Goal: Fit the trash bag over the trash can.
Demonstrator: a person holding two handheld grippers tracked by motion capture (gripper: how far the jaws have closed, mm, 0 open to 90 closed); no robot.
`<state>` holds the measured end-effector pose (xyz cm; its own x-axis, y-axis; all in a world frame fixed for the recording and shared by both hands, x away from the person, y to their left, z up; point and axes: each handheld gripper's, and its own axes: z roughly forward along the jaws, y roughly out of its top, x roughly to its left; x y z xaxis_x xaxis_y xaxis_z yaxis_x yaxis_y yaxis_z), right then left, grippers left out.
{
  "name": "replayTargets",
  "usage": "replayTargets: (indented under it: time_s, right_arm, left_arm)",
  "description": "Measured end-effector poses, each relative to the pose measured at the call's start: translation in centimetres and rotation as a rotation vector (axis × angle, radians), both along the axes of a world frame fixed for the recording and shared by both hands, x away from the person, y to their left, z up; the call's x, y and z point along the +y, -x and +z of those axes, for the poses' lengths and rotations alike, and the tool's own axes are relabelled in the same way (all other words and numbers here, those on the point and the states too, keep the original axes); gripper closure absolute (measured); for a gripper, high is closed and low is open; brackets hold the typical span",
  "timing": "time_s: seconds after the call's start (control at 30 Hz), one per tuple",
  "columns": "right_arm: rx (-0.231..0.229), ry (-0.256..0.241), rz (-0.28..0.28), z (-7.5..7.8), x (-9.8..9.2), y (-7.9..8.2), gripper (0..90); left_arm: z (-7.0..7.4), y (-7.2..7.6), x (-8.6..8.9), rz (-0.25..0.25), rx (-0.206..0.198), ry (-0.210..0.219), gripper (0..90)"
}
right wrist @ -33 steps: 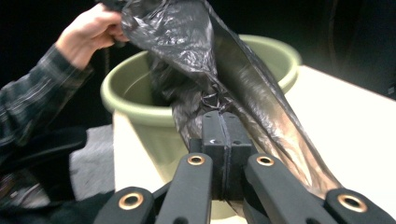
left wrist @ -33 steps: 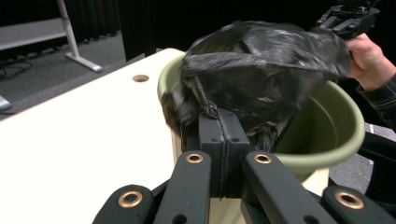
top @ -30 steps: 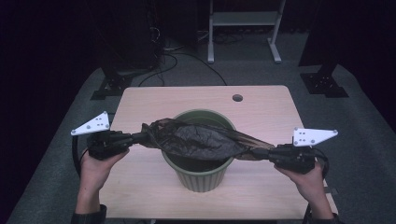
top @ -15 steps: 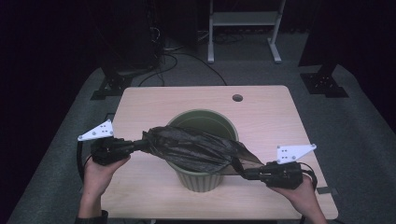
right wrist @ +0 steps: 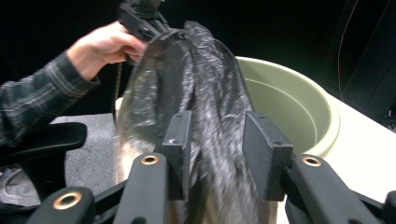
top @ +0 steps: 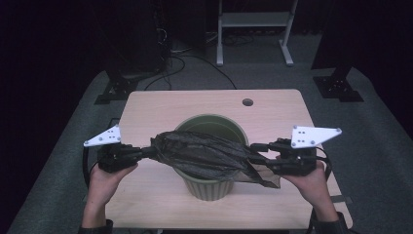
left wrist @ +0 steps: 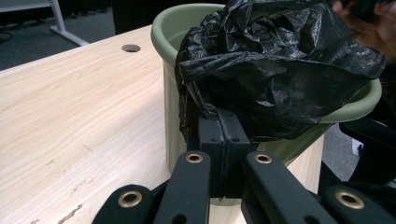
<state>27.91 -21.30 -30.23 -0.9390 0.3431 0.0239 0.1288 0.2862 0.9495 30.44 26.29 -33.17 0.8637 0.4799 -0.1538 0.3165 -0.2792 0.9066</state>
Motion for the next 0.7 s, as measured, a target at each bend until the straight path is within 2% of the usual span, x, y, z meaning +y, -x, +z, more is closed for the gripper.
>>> replayTargets:
  time_s: [0.17, 0.3, 0.37, 0.47, 0.7]
  right_arm:
    - [0.025, 0.04, -0.009, -0.5, 1.4, -1.5, 59.6]
    - [0.029, 0.055, -0.019, -0.8, 1.9, -2.1, 82.0]
    - [0.028, 0.051, -0.031, -0.8, 1.8, -2.3, 89.7]
    - [0.033, 0.041, -0.053, -0.6, 1.6, -2.8, 89.8]
    - [0.027, 0.009, -0.125, 0.0, 1.0, -5.0, 90.0]
  left_arm:
    - [0.1, 0.0, 0.0, -0.006, -0.003, -0.001, 89.9]
    - [0.1, 0.0, -0.1, -0.007, -0.003, 0.0, 89.9]
    - [0.2, -0.1, -0.1, -0.008, -0.006, 0.001, 90.0]
    - [0.4, -0.2, -0.3, -0.003, -0.01, -0.002, 89.9]
    - [0.9, -1.0, -0.9, 0.006, -0.028, -0.008, 90.0]
